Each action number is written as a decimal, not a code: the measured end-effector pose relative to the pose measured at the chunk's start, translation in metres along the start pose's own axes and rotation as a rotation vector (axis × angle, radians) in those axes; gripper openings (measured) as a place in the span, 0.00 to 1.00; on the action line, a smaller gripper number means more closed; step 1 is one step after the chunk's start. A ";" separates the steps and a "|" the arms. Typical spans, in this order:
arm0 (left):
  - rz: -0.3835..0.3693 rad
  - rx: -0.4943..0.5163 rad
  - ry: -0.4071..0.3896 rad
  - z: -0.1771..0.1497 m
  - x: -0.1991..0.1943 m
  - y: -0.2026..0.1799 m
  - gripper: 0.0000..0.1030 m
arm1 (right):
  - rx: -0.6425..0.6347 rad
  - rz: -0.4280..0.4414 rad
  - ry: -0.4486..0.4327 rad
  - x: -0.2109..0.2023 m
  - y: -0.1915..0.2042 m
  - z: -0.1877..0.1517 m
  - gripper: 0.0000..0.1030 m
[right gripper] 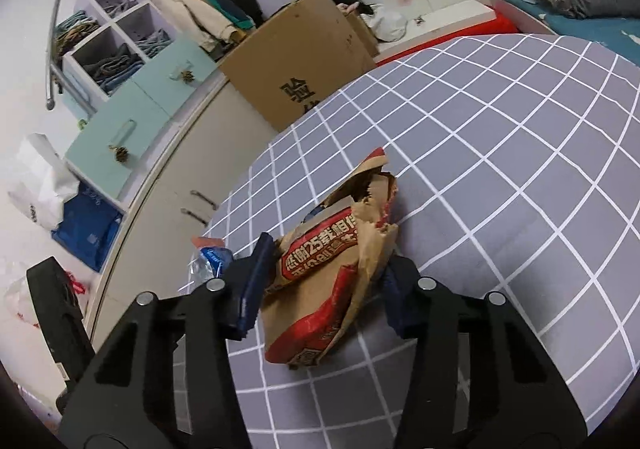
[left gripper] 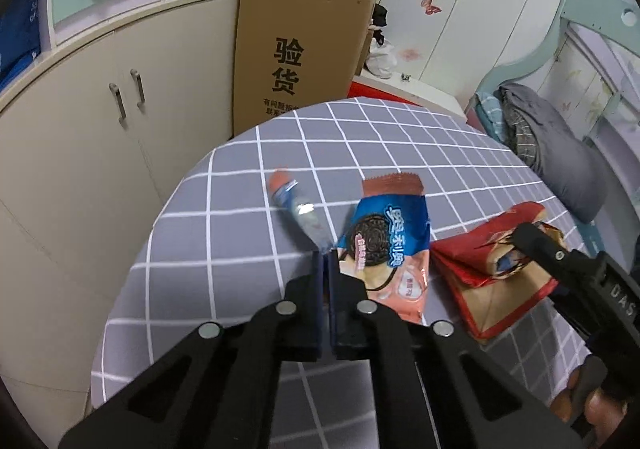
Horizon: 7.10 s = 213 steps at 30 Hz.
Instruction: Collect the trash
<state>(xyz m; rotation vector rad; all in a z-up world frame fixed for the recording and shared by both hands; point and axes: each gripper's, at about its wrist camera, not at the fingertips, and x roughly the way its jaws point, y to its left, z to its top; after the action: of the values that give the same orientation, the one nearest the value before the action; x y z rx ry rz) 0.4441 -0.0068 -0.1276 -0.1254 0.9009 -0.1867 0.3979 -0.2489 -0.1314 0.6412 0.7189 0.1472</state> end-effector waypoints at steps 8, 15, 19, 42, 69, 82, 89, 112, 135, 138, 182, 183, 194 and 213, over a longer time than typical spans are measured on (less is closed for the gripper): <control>-0.040 0.015 -0.052 -0.015 -0.048 0.003 0.01 | -0.061 0.064 -0.052 -0.030 0.021 -0.011 0.34; -0.032 -0.006 -0.130 -0.038 -0.103 0.025 0.01 | -0.135 0.129 -0.058 -0.054 0.067 -0.032 0.34; 0.017 -0.049 -0.153 -0.054 -0.134 0.058 0.01 | -0.205 0.160 -0.038 -0.057 0.103 -0.050 0.34; 0.314 -0.334 -0.075 -0.176 -0.149 0.289 0.01 | -0.606 0.234 0.215 0.052 0.269 -0.262 0.34; 0.294 -0.453 0.156 -0.225 -0.028 0.343 0.02 | -0.781 0.099 0.147 0.120 0.256 -0.321 0.70; 0.261 -0.503 0.168 -0.209 -0.017 0.344 0.54 | -0.820 0.084 0.017 0.098 0.252 -0.314 0.74; 0.265 -0.518 0.134 -0.207 -0.041 0.336 0.63 | -0.782 0.106 0.054 0.090 0.254 -0.310 0.75; 0.472 -0.347 -0.284 -0.208 -0.272 0.203 0.79 | -0.723 0.143 -0.064 -0.099 0.248 -0.277 0.81; 0.337 0.027 -0.561 -0.233 -0.371 -0.005 0.91 | -0.644 -0.066 -0.370 -0.312 0.136 -0.235 0.92; 0.315 0.053 -0.566 -0.238 -0.375 -0.019 0.91 | -0.631 -0.064 -0.387 -0.323 0.125 -0.237 0.93; 0.255 0.144 -0.625 -0.259 -0.381 -0.060 0.92 | -0.586 -0.074 -0.473 -0.363 0.097 -0.239 0.93; 0.254 0.144 -0.624 -0.259 -0.381 -0.060 0.92 | -0.586 -0.073 -0.473 -0.363 0.097 -0.238 0.93; 0.254 0.143 -0.625 -0.259 -0.380 -0.061 0.92 | -0.587 -0.072 -0.472 -0.363 0.096 -0.237 0.93; 0.256 0.143 -0.625 -0.260 -0.380 -0.062 0.92 | -0.587 -0.074 -0.475 -0.363 0.098 -0.239 0.93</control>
<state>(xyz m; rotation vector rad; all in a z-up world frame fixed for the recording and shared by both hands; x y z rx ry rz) 0.0021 0.0057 0.0146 0.0654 0.2730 0.0307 -0.0222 -0.1750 -0.0043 0.0741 0.2141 0.1231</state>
